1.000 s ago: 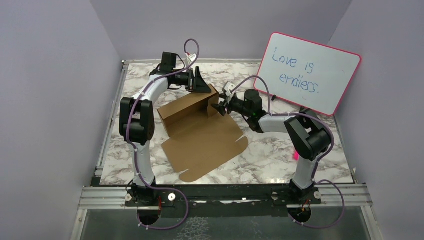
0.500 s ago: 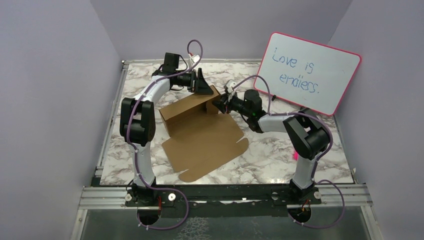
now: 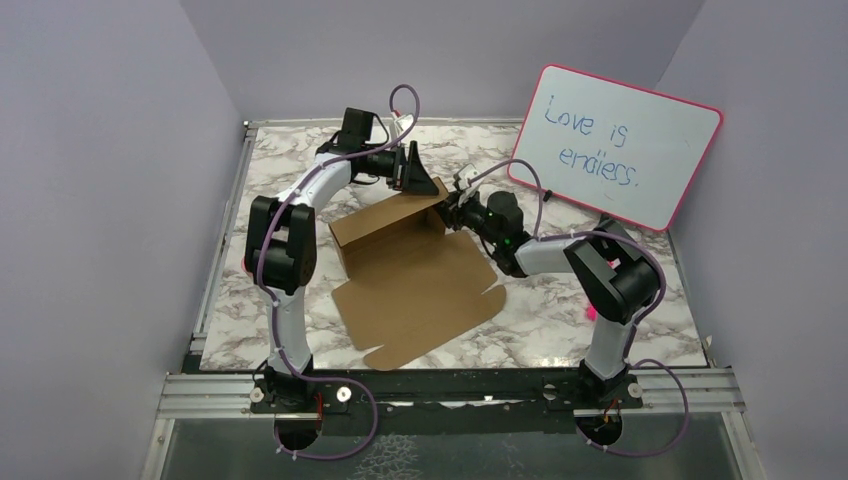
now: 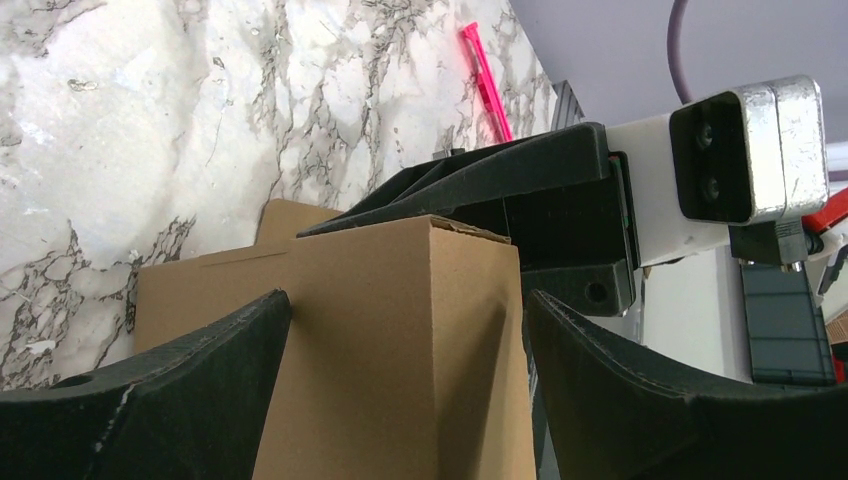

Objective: Fold the paper box

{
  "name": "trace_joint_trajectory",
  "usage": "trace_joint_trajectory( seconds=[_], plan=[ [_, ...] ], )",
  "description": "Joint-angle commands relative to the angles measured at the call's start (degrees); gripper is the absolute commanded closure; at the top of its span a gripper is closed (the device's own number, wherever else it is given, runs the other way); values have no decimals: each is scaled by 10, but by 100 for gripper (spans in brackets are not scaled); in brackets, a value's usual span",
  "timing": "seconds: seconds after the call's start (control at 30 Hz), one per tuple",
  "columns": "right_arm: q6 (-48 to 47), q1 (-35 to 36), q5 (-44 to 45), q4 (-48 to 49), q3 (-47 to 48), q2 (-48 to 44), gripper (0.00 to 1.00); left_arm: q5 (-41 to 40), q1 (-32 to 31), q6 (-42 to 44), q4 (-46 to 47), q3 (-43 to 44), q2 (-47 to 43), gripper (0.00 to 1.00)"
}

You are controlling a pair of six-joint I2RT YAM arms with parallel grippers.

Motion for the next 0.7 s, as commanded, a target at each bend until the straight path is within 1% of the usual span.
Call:
trace_joint_trajectory(
  seconds=[0.0,0.1,0.23,0.4,0.5,0.67],
  plan=[
    [-3,6,91,39,-12,-16,68,4,-11,-28,-5,-17,-33,12],
    [-5,10,118,39,-22,-13,72,0,-11,-38,5,-26,-37,12],
    [-2,15,155,41,-27,-3,73,1,-11,-49,19,-39,-43,12],
    [1,24,190,23,-6,13,76,0,-11,-56,30,-50,-47,12],
    [-10,32,219,26,-2,16,79,-3,-11,-58,32,-55,-47,12],
    [-40,41,254,25,-1,26,81,-2,-11,-58,35,-59,-48,12]
  ],
)
